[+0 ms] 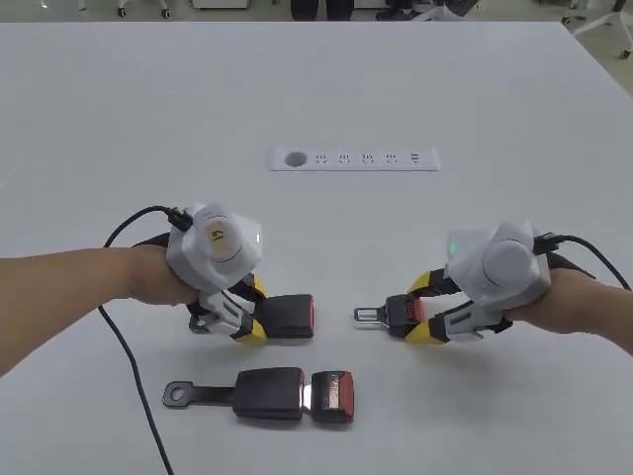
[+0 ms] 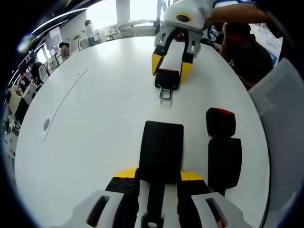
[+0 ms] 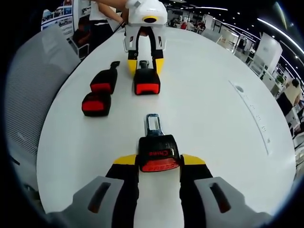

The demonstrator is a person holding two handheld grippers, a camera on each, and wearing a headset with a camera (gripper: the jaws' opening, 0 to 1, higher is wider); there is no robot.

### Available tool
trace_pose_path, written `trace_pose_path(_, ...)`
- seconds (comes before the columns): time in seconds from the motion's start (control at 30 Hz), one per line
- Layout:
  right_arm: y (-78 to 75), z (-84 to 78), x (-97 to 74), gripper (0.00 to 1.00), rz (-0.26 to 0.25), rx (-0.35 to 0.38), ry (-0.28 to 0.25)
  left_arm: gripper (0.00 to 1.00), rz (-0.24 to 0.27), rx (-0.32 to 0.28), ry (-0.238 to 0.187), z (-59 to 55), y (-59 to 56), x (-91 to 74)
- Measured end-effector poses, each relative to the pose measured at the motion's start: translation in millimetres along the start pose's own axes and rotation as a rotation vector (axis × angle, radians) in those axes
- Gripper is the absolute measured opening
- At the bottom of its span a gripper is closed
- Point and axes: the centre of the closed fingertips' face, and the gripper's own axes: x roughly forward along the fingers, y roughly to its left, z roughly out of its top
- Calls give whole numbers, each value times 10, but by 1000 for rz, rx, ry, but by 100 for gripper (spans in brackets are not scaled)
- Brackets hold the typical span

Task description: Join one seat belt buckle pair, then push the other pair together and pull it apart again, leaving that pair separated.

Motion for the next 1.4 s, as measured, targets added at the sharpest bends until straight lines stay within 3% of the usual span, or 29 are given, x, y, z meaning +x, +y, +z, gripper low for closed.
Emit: trace_pose_path(1.4,106,478,275,30,16,-41,-34,31,-3,-13,48,-8,-7,-7)
